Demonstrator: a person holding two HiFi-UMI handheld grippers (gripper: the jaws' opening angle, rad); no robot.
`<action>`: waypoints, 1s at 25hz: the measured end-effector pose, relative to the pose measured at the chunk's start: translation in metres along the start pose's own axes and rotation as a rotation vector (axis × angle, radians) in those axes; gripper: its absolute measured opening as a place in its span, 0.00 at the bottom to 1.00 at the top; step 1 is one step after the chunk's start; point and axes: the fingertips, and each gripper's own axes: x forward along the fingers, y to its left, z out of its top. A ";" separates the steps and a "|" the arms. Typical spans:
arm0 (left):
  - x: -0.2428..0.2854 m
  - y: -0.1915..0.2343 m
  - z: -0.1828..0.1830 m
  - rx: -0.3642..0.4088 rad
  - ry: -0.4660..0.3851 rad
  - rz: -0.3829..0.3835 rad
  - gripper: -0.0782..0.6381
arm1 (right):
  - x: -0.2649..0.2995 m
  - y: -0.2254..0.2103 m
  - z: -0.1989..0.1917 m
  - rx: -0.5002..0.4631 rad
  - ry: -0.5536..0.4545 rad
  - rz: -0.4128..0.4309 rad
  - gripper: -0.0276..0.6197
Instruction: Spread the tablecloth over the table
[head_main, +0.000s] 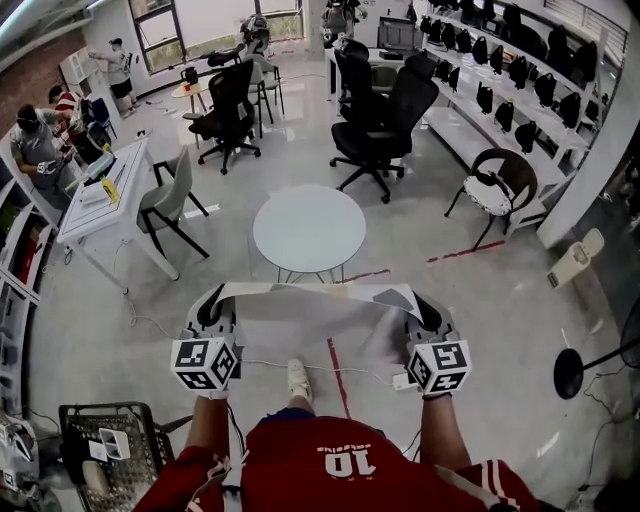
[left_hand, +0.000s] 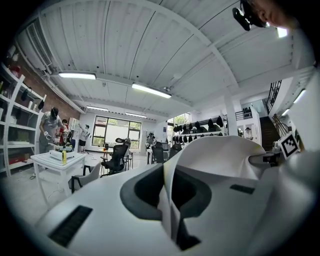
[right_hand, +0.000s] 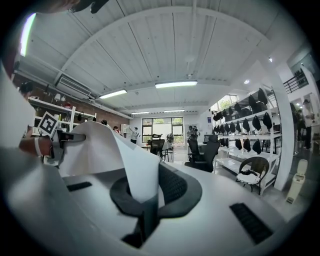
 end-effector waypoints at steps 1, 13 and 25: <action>0.006 0.001 0.002 0.003 -0.002 -0.005 0.12 | 0.005 -0.002 0.001 0.000 0.000 -0.003 0.07; 0.100 0.046 -0.002 -0.018 0.022 -0.031 0.12 | 0.107 -0.023 0.007 0.005 0.027 -0.024 0.07; 0.198 0.095 0.003 -0.032 0.070 -0.046 0.12 | 0.215 -0.045 0.027 0.014 0.073 -0.074 0.07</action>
